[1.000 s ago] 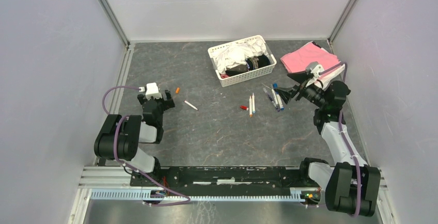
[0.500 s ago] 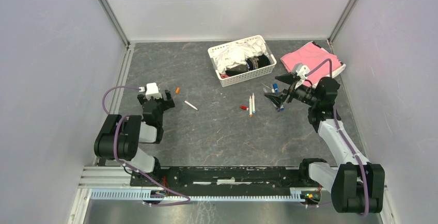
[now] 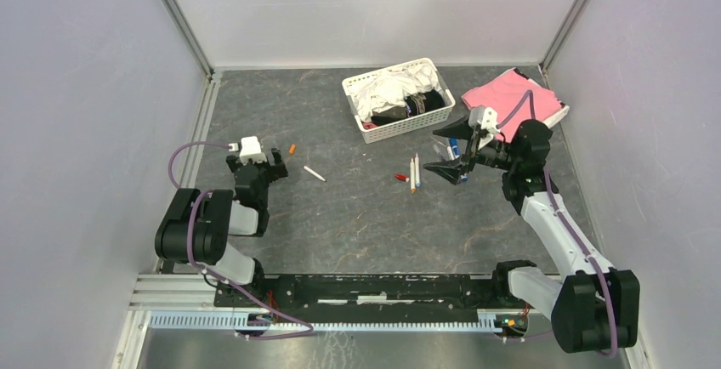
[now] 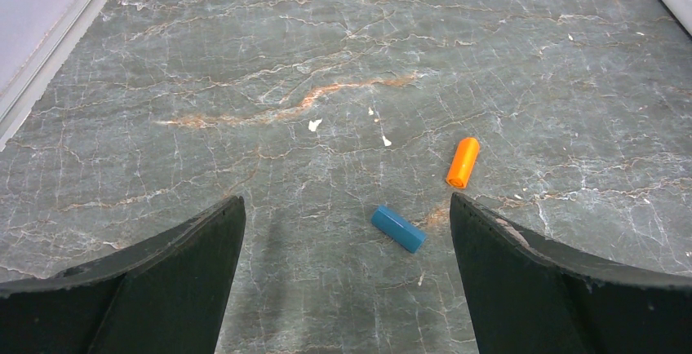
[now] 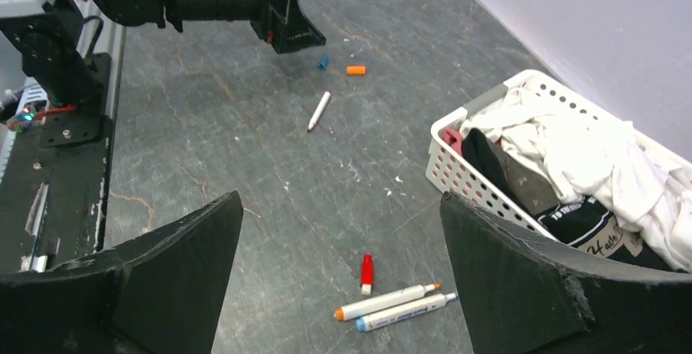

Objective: Insert the pens into the pen caps
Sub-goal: Pick up the pen from the center of the board.

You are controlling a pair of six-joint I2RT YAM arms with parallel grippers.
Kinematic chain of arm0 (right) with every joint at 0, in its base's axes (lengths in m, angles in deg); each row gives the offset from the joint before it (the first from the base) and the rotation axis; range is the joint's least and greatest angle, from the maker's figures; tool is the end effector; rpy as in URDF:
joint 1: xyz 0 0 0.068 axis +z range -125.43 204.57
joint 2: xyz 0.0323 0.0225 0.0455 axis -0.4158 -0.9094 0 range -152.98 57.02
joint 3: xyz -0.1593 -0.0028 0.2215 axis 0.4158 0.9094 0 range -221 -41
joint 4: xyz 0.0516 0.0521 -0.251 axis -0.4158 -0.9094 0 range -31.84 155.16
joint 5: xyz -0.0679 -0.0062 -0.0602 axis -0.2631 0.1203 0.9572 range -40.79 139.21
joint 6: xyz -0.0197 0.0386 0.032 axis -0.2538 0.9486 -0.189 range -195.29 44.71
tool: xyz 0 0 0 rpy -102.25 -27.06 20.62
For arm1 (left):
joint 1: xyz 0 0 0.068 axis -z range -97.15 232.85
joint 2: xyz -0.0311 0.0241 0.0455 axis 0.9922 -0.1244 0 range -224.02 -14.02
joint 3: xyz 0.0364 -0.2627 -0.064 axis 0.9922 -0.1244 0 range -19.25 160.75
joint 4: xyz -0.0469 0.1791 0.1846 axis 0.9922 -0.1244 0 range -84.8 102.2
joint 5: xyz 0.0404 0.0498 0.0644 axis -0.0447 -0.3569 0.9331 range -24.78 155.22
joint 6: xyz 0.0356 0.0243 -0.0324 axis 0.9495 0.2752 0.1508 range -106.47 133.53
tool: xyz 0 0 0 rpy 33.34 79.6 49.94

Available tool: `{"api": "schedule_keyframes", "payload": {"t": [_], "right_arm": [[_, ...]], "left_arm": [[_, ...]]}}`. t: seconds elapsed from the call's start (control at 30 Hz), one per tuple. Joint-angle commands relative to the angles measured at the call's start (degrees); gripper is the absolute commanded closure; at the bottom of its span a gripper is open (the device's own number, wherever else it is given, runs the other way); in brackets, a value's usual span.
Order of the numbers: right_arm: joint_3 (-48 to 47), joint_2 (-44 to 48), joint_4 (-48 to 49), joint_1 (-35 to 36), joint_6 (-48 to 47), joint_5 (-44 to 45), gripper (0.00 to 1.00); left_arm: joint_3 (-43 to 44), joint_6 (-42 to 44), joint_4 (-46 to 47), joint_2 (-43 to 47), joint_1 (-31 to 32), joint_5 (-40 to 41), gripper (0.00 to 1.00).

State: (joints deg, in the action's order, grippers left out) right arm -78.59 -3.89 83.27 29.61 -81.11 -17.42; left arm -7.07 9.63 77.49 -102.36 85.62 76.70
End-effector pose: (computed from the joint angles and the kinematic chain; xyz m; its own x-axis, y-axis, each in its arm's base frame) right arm 0.2245 0.0526 0.2944 0.0058 -0.0398 -0.9992 -0.9498 0.3124 -0.0180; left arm 0.2362 -0.0043 0.1334 -0.1776 -0.0581 -0.9824 -0.1605 0.9866 -0.0293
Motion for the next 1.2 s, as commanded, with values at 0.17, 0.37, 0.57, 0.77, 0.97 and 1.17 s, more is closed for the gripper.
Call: {"api": "schedule_keyframes", "payload": {"t": [0.17, 0.37, 0.57, 0.77, 0.97, 1.17], "right_arm": [[3.41, 0.32, 27.47, 1.63, 27.56, 0.59, 0.02], [4.18, 0.70, 27.42, 1.90, 27.84, 2.12, 0.02], [4.34, -0.29, 36.51, 1.73, 37.77, 3.40, 0.02], [3.83, -0.68, 45.90, 2.34, 47.37, 3.37, 0.02], [-2.21, -0.08, 29.03, 1.27, 37.43, 3.49, 0.02], [1.43, 0.65, 27.38, 0.61, 33.53, 4.49, 0.02]], "left_arm": [[0.91, 1.29, 3.61, 0.46, 0.32, 0.82, 0.00], [0.91, 1.27, 3.61, 0.43, 0.31, 0.75, 0.00], [0.91, 1.26, 3.61, 0.44, 0.33, 0.74, 0.00], [0.91, 1.26, 3.61, 0.44, 0.32, 0.75, 0.00], [0.91, 1.33, 3.61, 0.44, 0.37, 0.79, 0.00], [0.91, 1.27, 3.61, 0.46, 0.36, 0.75, 0.00]]}}
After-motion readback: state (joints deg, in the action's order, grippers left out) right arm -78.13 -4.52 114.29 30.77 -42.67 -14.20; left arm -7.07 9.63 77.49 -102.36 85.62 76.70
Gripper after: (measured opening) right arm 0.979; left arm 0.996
